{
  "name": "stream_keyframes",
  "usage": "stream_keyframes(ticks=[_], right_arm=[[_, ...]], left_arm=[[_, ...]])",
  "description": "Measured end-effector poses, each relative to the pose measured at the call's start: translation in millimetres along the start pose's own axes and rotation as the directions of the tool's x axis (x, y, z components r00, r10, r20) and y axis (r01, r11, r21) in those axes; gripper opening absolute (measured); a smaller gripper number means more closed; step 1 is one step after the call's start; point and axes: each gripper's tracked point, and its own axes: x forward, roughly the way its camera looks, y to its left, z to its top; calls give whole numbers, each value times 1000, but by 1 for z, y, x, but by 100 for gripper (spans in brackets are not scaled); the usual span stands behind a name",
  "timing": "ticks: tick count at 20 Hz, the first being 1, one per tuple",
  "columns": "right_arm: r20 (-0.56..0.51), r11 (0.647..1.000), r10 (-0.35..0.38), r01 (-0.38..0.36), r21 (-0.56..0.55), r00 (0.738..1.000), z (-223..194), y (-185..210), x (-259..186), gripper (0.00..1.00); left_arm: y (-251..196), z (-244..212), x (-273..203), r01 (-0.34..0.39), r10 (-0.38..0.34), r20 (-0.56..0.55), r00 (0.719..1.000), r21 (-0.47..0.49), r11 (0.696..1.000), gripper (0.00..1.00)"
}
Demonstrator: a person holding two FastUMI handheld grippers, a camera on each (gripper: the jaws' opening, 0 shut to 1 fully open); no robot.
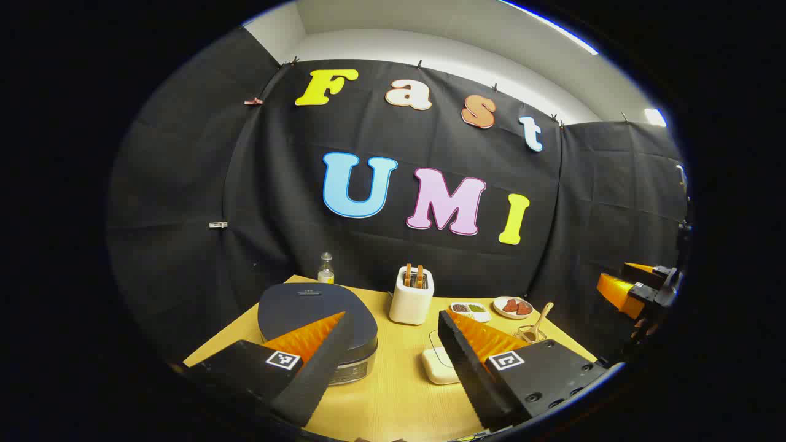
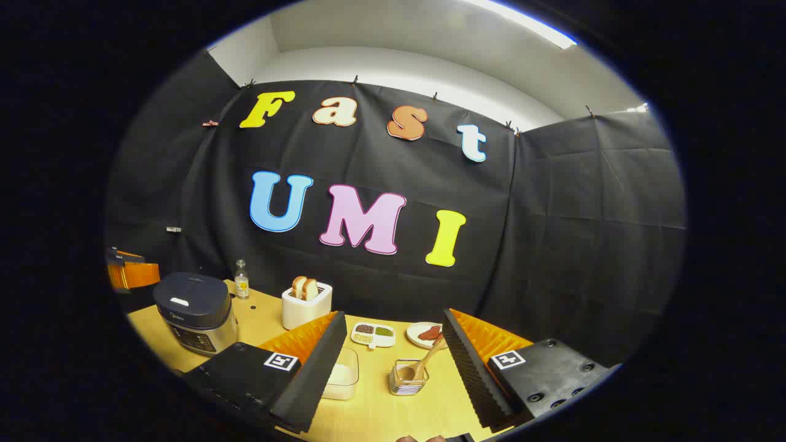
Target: Close the left gripper, press the button to open the rice cooker; take a wooden spoon from the chopstick holder with the right hand, scoop a spoonful of rice and pour it into the rice cooker, then put the wooden spoon back into the chopstick holder.
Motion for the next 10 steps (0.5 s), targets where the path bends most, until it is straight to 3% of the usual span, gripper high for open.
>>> stream_keyframes(ticks=[10], right_arm=[[-71, 989, 2, 8, 147, 997, -27, -15, 21, 98]], left_arm=[[-2, 0, 13, -55, 56, -4, 998, 51, 997, 95]])
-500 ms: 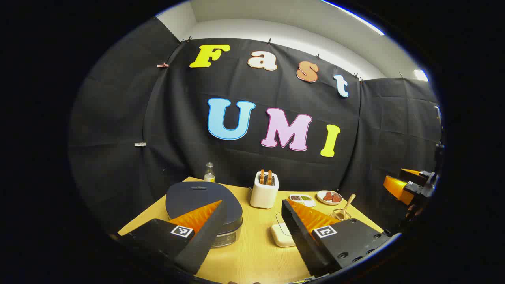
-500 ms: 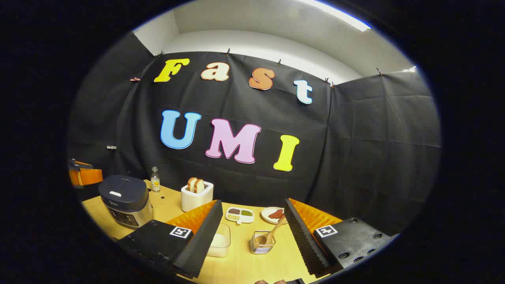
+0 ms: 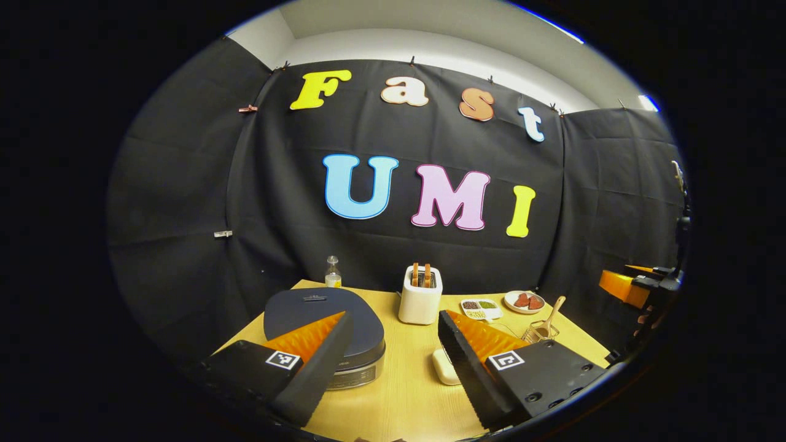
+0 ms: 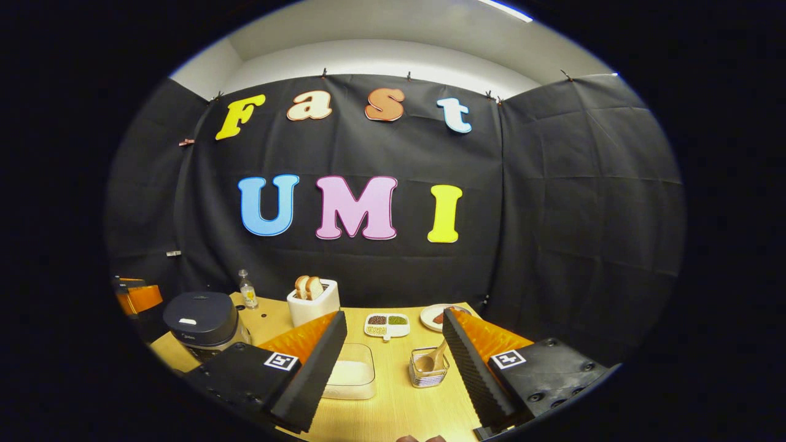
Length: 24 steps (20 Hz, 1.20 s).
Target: Close the left gripper, press the button to open the rice cooker; take a wooden spoon from the chopstick holder with the right hand, scoop a spoonful of rice and pour it into the rice cooker, then put the wooden spoon back into the chopstick holder.
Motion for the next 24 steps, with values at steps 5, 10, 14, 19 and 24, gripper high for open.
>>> stream_keyframes(ticks=[5, 10, 14, 19, 24], right_arm=[[7, 1000, 14, -13, -15, 1000, 1, -20, 5, 98], [-13, 1000, 3, -2, 14, 1000, 1, -25, 12, 98], [-11, 999, -32, 32, 19, 999, 6, -25, 12, 98], [-9, 998, -45, 45, 49, 999, 10, -15, 0, 98], [-7, 997, -83, 83, 12, 997, 2, -25, -23, 98]], left_arm=[[-8, 1, -2, -47, 46, -20, 999, -35, 998, 95], [0, 5, -2, -58, 58, -13, 998, -2, 998, 96], [16, 7, 4, -54, 54, -6, 999, 20, 998, 95], [44, -6, 24, -32, 30, -69, 997, -35, 999, 84], [75, -25, 49, -35, 18, -171, 985, -95, 995, 42]])
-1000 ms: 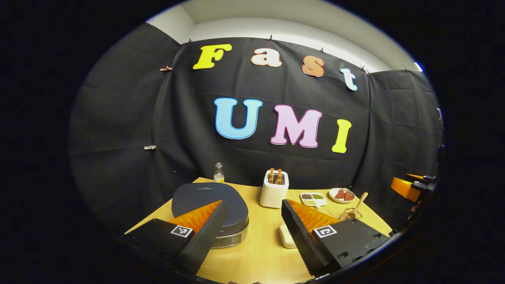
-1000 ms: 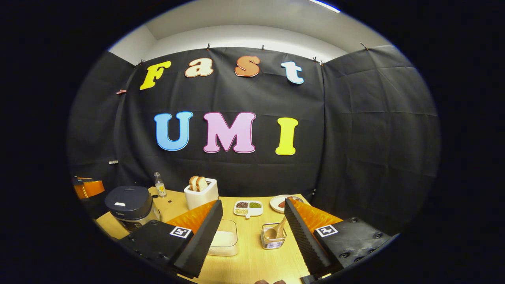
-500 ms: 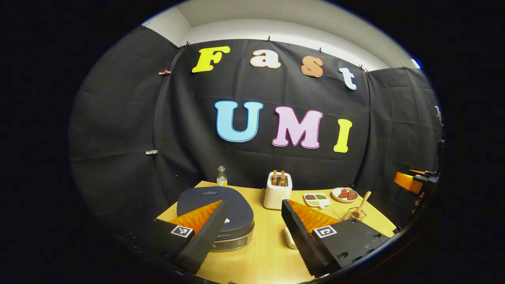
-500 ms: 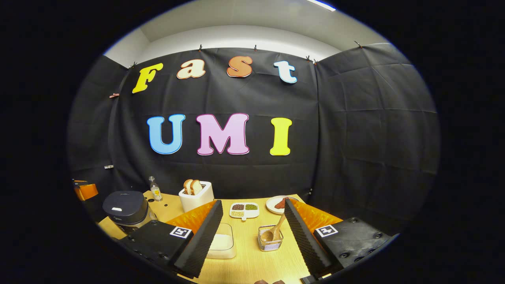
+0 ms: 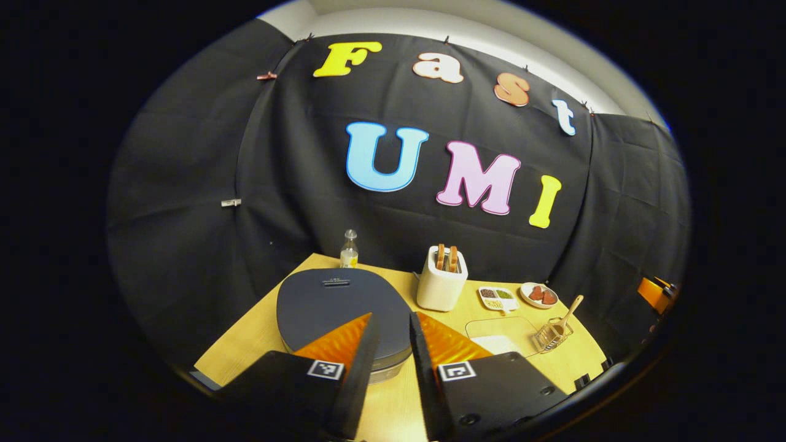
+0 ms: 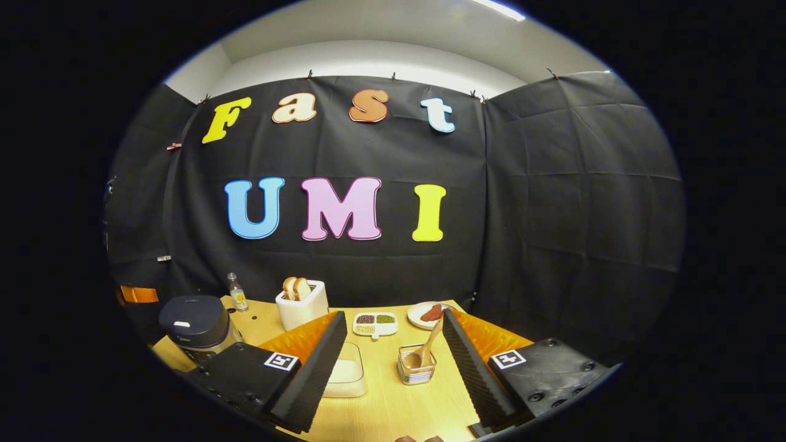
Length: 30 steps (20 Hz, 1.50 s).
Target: Close the left gripper, press the button to open the rice cooker; take a wooden spoon from the chopstick holder with the right hand, scoop a spoonful of rice and pour it into the rice cooker, then put the wooden spoon back into the chopstick holder.
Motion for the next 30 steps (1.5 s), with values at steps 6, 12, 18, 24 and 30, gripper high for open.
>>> stream_keyframes(ticks=[6, 12, 18, 24, 30], right_arm=[[-37, 994, -96, 97, 40, 995, -23, -27, -35, 98], [-89, 979, -179, 187, 85, 980, -40, -61, -56, 98], [-122, 968, -211, 224, 111, 970, -44, -73, -54, 98], [-146, 978, -177, 190, 80, 973, -54, -66, -40, 98], [-180, 994, -64, 78, 74, 982, -61, -43, -8, 98]], left_arm=[[27, -21, 27, 5, -7, -119, 993, -24, 1000, 8], [41, -45, 69, -27, 26, -218, 976, -1, 1000, 6], [44, -63, 89, -54, 55, -276, 960, 14, 998, 6], [43, -73, 87, -81, 102, -318, 943, 79, 994, 7], [43, -78, 87, -138, 154, -332, 931, 74, 988, 7]])
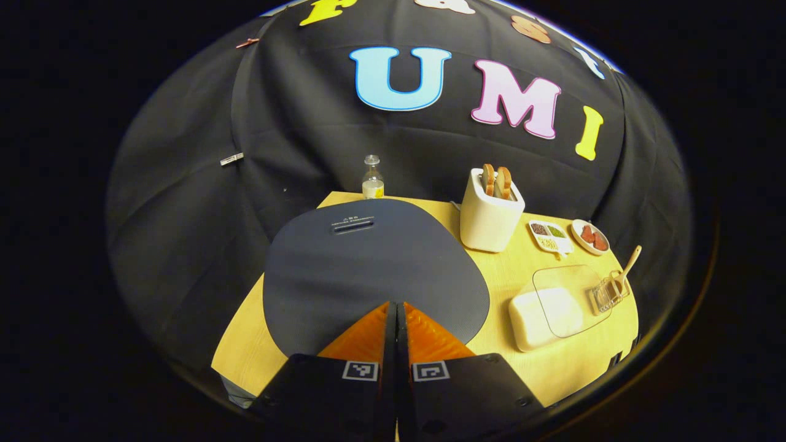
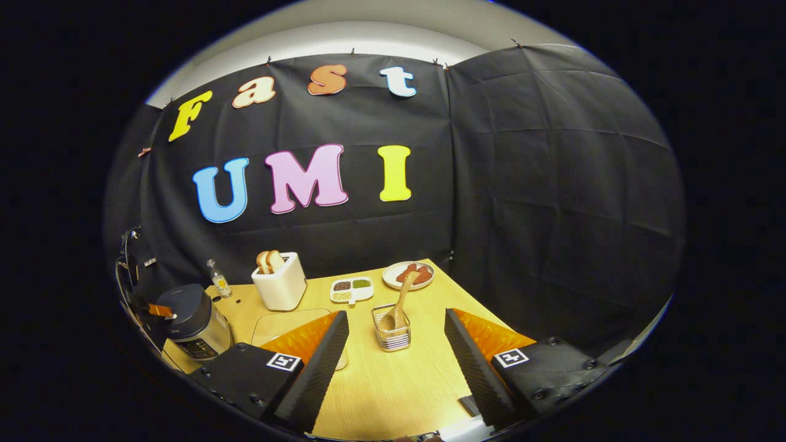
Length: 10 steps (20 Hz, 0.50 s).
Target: Close the left gripper, press the button to open the rice cooker; take a wooden spoon from the chopstick holder with the right hand, scoop a spoonful of rice and pour it into the rice cooker, then put the wooden spoon back into the chopstick holder.
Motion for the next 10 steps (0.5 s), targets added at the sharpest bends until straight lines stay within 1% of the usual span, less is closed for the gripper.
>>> stream_keyframes(ticks=[1, 2, 3, 4, 6, 8, 10], right_arm=[[-4, 1000, 23, -23, -10, 1000, 0, 3, 5, 98], [-8, 999, 45, -45, -21, 999, 0, 7, 10, 98], [-16, 997, 66, -67, -31, 998, 0, 10, 16, 98], [-28, 996, 86, -87, -36, 996, -1, 12, 23, 98], [-35, 992, 118, -119, -43, 992, 5, 15, 37, 98], [-30, 989, 136, -138, -47, 990, 11, 15, 52, 98], [-25, 988, 152, -153, -33, 988, 15, 17, 67, 98]], left_arm=[[1, 1, 0, -1, 1, -6, 1000, -25, 1000, 7], [1, 5, -3, -5, 5, 13, 1000, -47, 999, 10], [1, 5, -4, -12, 14, 20, 1000, -56, 998, 10], [0, 7, -7, -27, 29, 37, 999, -46, 999, 7], [2, 19, -22, -75, 80, 90, 993, -58, 996, 6], [2, 49, -44, -107, 123, 200, 972, -90, 990, 7], [2, 83, -71, -132, 155, 304, 940, -96, 987, 7]])
